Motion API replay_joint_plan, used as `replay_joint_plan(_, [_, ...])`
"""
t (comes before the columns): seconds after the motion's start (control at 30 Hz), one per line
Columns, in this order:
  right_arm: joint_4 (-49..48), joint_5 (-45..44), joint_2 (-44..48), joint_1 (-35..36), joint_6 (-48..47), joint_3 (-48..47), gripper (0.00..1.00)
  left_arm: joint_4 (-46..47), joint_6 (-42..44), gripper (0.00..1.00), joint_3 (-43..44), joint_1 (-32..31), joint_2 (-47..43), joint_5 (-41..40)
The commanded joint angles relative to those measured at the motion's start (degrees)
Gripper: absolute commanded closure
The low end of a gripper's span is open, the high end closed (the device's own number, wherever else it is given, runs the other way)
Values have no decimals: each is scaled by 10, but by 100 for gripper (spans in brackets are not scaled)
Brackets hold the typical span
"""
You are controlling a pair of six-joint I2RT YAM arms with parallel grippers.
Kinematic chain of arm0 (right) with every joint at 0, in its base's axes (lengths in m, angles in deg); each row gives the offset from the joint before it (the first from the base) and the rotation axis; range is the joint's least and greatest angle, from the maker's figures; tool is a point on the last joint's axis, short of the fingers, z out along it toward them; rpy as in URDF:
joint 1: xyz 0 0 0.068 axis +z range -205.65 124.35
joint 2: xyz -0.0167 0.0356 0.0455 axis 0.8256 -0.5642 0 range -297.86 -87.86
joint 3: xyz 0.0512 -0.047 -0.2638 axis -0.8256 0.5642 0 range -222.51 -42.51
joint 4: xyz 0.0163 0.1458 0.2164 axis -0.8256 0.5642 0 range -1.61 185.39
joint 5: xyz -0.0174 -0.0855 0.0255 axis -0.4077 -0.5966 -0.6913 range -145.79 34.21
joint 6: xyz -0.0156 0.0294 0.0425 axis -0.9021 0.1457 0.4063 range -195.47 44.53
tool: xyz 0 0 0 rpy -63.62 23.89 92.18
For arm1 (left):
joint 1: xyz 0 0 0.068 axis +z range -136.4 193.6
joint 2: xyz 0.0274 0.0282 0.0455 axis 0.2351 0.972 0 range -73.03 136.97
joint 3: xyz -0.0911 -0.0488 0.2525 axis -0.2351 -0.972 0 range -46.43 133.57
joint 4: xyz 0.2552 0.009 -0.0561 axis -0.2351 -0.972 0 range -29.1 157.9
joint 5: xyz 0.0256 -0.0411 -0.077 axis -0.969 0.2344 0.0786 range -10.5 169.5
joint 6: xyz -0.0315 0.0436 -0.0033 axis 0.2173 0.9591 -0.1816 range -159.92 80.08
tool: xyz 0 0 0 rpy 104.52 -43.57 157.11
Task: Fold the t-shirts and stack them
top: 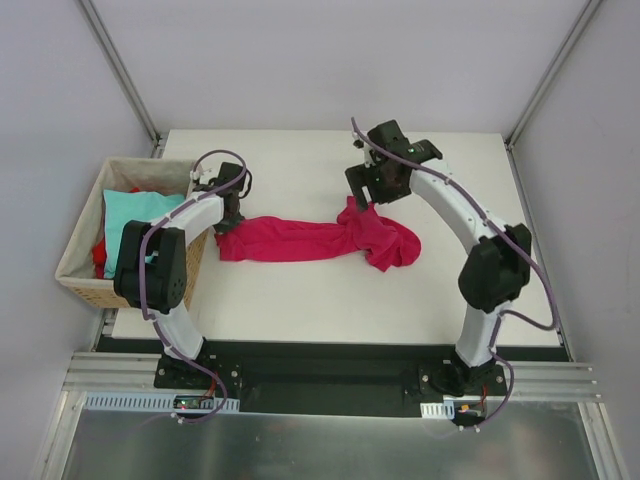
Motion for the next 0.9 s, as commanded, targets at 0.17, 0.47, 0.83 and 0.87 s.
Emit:
replay_joint_plan(0.17, [38, -281, 52, 209, 70, 86, 30, 16, 15, 100, -3, 1, -4, 21])
replay_joint_plan(0.47, [-7, -309, -25, 211, 47, 107, 46, 26, 22, 100, -14, 2, -26, 32])
replay_joint_plan(0.83, [-77, -311, -56, 179, 32, 131, 58, 32, 24, 100, -20, 7, -30, 38])
replay_joint_plan(0.87, [-80, -315, -57, 176, 30, 134, 64, 32, 25, 100, -21, 7, -30, 37])
